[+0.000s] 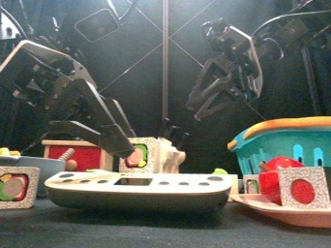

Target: Grab white sushi piece from the stove

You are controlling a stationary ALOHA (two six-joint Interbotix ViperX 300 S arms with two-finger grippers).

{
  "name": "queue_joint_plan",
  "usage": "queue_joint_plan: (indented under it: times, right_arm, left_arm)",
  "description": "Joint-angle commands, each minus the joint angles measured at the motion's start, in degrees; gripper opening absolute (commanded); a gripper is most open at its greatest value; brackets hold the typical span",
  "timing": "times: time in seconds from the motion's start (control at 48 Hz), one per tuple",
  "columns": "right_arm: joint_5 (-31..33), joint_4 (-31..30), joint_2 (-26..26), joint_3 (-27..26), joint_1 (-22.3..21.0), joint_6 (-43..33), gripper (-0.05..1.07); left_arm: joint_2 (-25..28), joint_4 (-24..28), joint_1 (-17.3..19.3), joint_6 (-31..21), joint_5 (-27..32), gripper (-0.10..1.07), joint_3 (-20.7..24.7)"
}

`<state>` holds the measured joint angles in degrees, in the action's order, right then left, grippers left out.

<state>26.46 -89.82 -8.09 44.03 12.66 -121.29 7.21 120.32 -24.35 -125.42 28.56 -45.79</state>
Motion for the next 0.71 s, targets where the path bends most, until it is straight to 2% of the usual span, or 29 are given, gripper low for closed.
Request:
queue_joint_plan:
  times: [0.0,0.125,0.375,0.688]
  right_arm:
    - [0.2,-0.1,-0.9,-0.4,0.0,0.1,0.84]
    - [0.2,-0.1,-0.8,-0.3,0.0,0.1,0.84]
    - [0.2,-0.1,-0.7,-0.3,0.0,0.1,0.84]
    - [0.0,-0.1,-0.6,-0.2,0.0,0.1,0.84]
  left_arm:
    - [-0.4,0.3,0.3,-0.1,0.7,0.91,1.2]
    - [-0.4,0.3,0.3,0.0,1.3,0.85,1.1]
    - [-0.4,0.3,0.3,0.0,2.0,0.65,1.1]
    - [-2.6,-0.7,-0.4,0.1,3.3,0.61,0.6]
